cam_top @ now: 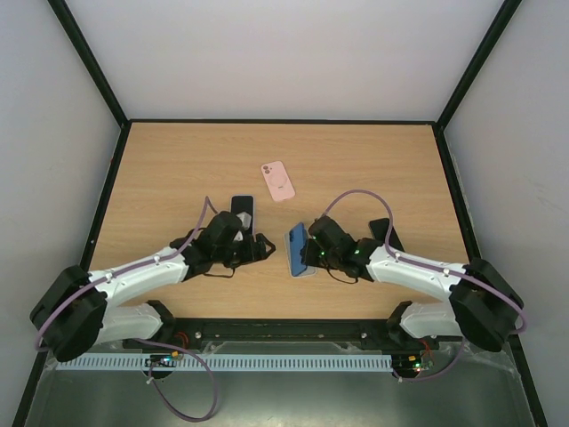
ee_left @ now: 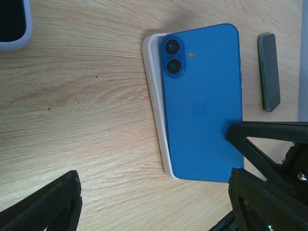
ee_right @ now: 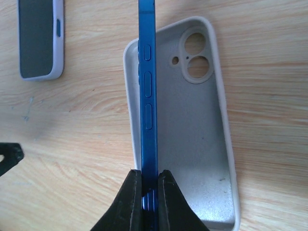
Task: Put the phone into the phone case
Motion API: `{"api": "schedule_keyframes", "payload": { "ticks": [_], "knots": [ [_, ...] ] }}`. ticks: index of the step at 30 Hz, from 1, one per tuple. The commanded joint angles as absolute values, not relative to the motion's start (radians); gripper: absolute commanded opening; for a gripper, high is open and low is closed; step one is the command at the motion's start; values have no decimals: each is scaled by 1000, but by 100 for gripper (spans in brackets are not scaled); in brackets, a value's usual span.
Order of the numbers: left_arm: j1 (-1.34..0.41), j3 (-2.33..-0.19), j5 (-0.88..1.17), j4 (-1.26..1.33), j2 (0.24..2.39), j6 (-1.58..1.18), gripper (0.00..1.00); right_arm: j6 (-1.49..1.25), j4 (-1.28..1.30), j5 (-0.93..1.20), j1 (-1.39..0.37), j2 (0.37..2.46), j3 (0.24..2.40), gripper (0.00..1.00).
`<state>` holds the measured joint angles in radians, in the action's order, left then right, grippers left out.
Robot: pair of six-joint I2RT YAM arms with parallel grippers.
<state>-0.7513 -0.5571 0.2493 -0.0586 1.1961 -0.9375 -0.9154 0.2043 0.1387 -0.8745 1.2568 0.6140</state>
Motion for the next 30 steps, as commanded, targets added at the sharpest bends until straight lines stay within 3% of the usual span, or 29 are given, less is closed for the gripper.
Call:
{"api": "schedule_keyframes", "payload": {
  "ticks": [1, 11, 17, 30],
  "knots": [
    [-741, -533, 245, -22, 1208, -937, 82, -914, 139, 256, -877, 1278, 610, 2],
    [-722, -468, 265, 47, 1129, -961, 81, -925, 50, 367, -903, 1367, 620, 2],
    [-713, -437, 241, 44, 1094, -955, 80, -851, 283, 172, -913, 1331, 720, 2],
    [-700, -422, 232, 36, 1080, -950, 79, -809, 528, -9, -916, 1326, 844, 2]
  ]
}}
